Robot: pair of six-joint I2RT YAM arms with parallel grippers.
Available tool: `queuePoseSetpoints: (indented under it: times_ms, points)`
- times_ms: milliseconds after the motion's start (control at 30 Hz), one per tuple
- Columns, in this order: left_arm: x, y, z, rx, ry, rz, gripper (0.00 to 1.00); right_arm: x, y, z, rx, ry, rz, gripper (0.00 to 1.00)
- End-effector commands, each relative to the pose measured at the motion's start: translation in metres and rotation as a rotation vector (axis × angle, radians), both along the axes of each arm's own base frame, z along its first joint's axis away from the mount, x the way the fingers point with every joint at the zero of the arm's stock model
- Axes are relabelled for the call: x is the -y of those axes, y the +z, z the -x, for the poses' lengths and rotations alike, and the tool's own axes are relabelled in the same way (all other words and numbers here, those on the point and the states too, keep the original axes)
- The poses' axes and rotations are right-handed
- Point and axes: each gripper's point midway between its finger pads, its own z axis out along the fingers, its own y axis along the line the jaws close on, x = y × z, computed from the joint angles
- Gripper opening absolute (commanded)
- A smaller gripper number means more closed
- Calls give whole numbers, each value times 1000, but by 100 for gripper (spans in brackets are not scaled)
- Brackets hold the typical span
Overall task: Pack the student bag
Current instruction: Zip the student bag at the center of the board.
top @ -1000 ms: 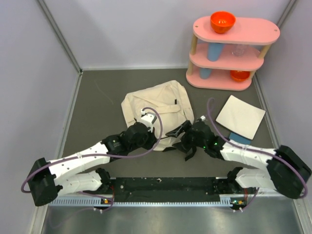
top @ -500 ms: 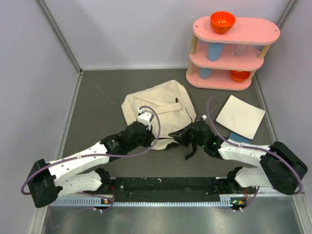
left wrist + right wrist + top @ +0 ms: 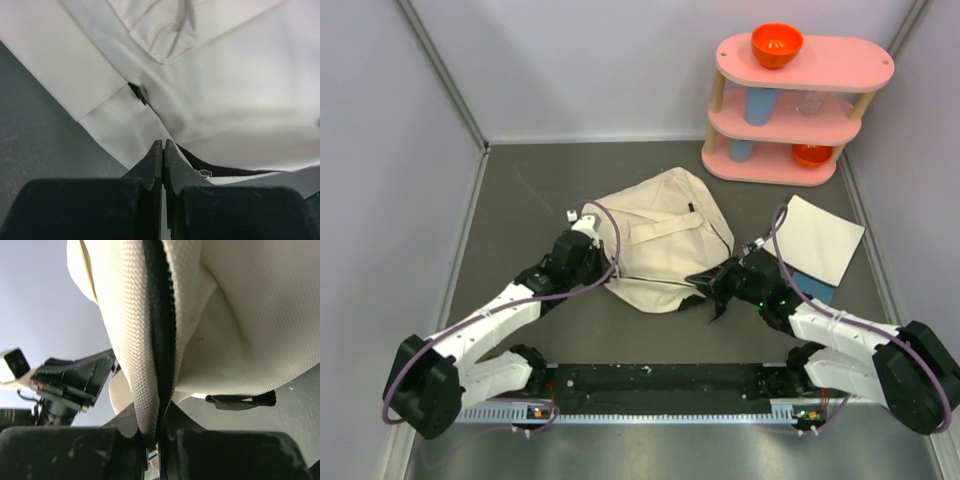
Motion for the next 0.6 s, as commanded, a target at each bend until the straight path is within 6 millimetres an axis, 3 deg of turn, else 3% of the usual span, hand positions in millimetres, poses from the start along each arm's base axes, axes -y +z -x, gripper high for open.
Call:
queuePoseSetpoints:
  times_ms: [0, 100, 167, 200, 233, 267, 333, 433, 467, 567]
  points:
    - [-70, -44, -29, -48, 222, -198, 0, 17, -3, -16, 71, -13, 98, 0]
    - [-65, -57, -44, -98, 209, -176, 0, 11, 4, -11, 104, 39, 85, 0]
    - [-52, -62, -46, -122, 163, -133, 0, 9, 10, -8, 122, 67, 73, 0]
    - [-46, -69, -43, -138, 131, -117, 0, 7, 13, -8, 141, 83, 79, 0]
    - [-26, -67, -34, -160, 35, -34, 0, 6, 15, -6, 145, 103, 82, 0]
    - [-23, -69, -31, -168, 30, -24, 0, 6, 15, -6, 146, 106, 91, 0]
    - [-31, -81, -25, -199, 78, -38, 0, 7, 19, -5, 172, 105, 85, 0]
    - [-60, -81, -44, -179, 210, -168, 0, 10, 21, -1, 181, 127, 122, 0]
    - [-65, -63, -65, -149, 255, -168, 0, 11, 21, 0, 189, 139, 135, 0]
    - [-74, -58, -86, -160, 276, -206, 0, 9, 26, 6, 215, 179, 132, 0]
